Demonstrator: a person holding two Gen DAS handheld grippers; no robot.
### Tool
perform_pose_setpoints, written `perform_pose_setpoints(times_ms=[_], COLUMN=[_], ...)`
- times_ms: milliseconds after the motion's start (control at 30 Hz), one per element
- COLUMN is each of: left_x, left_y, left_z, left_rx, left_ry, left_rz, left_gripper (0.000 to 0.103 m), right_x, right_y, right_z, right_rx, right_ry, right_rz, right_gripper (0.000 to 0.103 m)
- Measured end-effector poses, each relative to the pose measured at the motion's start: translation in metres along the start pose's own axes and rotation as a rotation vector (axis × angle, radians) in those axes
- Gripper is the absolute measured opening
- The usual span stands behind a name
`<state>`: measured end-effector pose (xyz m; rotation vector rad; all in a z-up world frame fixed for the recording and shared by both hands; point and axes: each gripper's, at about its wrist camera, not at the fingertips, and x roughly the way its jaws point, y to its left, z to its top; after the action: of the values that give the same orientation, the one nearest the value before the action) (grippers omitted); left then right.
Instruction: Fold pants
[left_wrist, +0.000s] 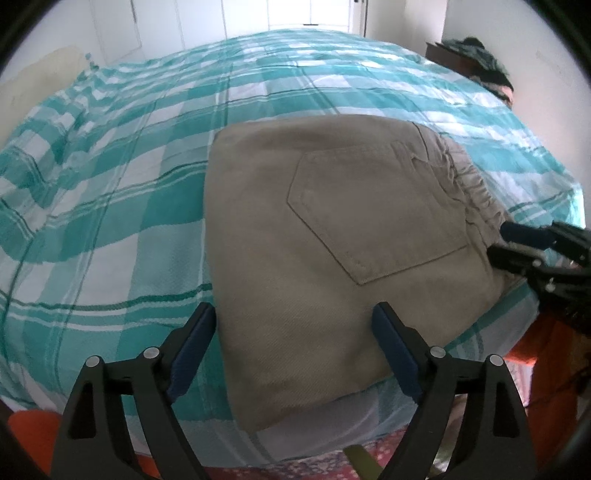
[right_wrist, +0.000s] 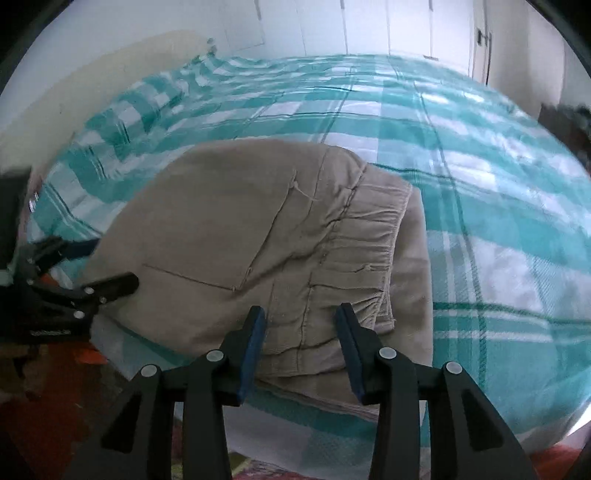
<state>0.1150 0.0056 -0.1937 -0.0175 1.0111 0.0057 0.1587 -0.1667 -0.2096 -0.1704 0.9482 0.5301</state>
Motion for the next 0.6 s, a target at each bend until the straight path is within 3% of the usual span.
perform_pose_setpoints(times_ms=[133,467,567,600], left_x=[-0.005,-0.011,-0.001,0.003], left_y=[0.023,0.064,0.082,0.085], left_z=[-0.006,-0.003,-0.004,-0.001], left_rx=[-0.093,-0.210,-0.298,-0.321], left_ry=[-0.008,-0.033,-0.002,0.009], left_rz=[-0.065,-0.066,-0.178,-0.210], left_gripper=[0.090,0.091,0.091,0.091], right_x=[0.000,-0.001,-0.020,-0.028], right_y=[0.001,-0.003,-0.023,-0.038], right_z=[-0.005,-0.004,0.008,0.011], right_rx=[-0.030,-0.023,0.110,0.189], right_ry=[-0.026,-0.039,-0.049,-0.080], right_rz=[-0.005,0.011,0.130,0.179], right_gripper=[0.042,0.042,0.044,0.054])
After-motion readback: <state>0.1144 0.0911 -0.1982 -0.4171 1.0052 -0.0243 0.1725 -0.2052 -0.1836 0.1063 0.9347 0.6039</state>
